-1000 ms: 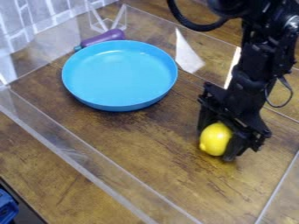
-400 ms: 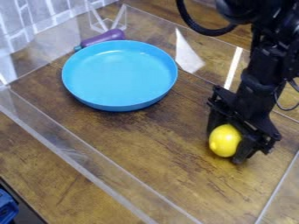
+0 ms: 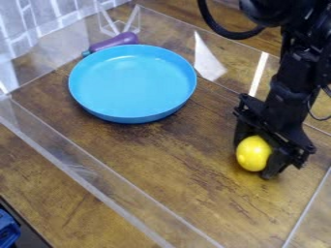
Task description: Put the purple eggplant on the blue tray
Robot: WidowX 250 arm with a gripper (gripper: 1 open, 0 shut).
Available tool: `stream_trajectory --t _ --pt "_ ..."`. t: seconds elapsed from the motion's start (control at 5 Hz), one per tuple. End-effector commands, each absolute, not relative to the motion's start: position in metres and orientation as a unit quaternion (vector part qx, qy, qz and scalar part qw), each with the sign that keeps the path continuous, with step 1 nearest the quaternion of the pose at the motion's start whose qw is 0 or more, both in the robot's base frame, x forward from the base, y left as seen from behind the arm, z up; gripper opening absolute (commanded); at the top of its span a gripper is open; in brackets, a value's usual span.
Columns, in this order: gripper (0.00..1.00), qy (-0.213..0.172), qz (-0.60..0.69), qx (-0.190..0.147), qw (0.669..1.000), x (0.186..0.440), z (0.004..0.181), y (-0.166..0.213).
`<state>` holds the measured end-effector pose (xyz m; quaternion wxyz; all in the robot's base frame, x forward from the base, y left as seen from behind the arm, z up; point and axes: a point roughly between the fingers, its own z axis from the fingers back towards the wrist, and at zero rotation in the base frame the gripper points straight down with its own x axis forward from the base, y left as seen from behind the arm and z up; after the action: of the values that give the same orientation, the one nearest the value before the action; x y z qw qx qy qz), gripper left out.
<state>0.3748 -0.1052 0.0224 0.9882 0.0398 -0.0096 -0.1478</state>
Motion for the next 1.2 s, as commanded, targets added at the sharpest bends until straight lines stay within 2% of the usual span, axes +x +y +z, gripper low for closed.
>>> stream_trajectory --t 0.0,1.0 --pt "0.00 -0.027 -0.140 0.040 0.989 0.3800 0.0271 -0.1083" --pt "0.00 -0.027 -0.115 0.053 0.992 0.3826 0.0255 -0.1003"
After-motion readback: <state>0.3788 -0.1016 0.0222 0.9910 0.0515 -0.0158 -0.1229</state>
